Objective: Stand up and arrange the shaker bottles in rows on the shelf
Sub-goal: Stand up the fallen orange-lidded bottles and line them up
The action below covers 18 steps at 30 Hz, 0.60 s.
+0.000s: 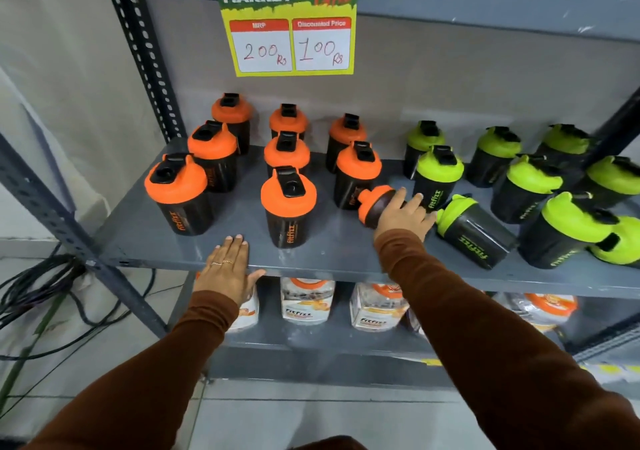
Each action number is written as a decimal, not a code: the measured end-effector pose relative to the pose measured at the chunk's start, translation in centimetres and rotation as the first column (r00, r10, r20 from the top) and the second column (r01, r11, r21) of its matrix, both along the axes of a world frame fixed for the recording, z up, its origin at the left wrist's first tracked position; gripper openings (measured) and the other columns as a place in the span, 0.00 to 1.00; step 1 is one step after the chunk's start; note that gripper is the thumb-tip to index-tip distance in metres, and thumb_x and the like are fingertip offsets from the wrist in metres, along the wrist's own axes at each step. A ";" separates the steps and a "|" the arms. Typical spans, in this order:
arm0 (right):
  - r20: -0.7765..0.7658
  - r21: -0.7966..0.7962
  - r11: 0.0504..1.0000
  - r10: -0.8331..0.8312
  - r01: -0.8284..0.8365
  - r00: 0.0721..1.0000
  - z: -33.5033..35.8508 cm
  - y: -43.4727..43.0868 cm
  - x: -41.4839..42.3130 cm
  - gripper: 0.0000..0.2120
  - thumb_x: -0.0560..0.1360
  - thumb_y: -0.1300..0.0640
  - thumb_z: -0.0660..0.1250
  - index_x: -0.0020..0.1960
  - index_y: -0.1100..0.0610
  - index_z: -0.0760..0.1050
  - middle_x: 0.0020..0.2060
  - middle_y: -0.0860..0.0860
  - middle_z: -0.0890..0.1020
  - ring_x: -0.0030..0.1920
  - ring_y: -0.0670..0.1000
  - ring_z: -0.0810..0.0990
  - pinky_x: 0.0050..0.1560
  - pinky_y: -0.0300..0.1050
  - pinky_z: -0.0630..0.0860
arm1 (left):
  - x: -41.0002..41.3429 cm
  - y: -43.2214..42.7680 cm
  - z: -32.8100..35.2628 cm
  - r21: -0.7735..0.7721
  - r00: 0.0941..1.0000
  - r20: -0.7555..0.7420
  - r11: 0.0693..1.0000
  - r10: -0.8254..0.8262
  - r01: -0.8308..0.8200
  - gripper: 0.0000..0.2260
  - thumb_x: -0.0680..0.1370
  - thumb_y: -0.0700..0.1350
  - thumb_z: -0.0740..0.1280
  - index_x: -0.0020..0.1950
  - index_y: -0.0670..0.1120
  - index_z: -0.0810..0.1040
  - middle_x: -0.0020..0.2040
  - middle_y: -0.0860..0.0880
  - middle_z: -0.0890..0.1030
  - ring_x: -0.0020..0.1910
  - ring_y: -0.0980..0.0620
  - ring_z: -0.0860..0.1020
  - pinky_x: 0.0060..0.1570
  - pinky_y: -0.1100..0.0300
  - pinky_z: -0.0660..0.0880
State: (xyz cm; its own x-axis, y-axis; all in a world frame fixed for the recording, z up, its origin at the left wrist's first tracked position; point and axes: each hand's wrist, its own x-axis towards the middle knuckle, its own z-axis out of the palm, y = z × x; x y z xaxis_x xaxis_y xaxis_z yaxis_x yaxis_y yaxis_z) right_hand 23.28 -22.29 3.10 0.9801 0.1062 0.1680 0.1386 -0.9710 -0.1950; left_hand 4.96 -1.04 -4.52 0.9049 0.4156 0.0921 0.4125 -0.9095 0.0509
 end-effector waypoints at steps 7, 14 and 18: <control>0.084 0.088 0.995 0.049 -0.057 0.995 -0.7 0.2 -1.8 0.39 0.66 0.56 0.73 0.70 0.63 0.58 0.67 0.61 0.68 0.67 0.62 0.65 0.66 0.58 0.61 | -0.1 -0.1 0.3 -0.009 1.000 0.025 1.000 -0.015 0.015 0.49 0.67 0.69 0.26 0.68 0.37 0.62 0.70 0.38 0.65 0.70 0.41 0.62 0.70 0.49 0.56; 0.041 0.814 0.580 -0.023 -0.020 0.999 -1.6 0.7 -3.6 0.41 0.64 0.58 0.77 0.70 0.64 0.60 0.67 0.62 0.67 0.68 0.60 0.65 0.70 0.49 0.61 | -0.1 -0.3 0.1 0.030 1.000 0.028 1.000 0.003 -0.004 0.30 0.76 0.59 0.54 0.70 0.40 0.59 0.73 0.41 0.62 0.72 0.44 0.58 0.71 0.51 0.51; 0.078 0.902 0.425 0.008 -0.074 0.997 -3.1 0.3 -4.8 0.40 0.64 0.60 0.78 0.69 0.64 0.61 0.64 0.62 0.68 0.65 0.57 0.69 0.57 0.25 0.57 | 0.0 -0.1 0.0 0.030 1.000 0.018 1.000 0.000 -0.001 0.30 0.76 0.58 0.55 0.71 0.40 0.57 0.74 0.42 0.59 0.73 0.45 0.56 0.71 0.53 0.49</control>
State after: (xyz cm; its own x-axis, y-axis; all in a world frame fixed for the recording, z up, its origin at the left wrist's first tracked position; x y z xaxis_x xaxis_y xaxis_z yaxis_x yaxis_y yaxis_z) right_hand 18.47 -21.98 -0.03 0.9649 -0.0994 0.2432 0.2147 -0.2354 -0.9479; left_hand 4.93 -1.17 -4.47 0.9028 0.4129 0.1203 0.4123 -0.9105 0.0311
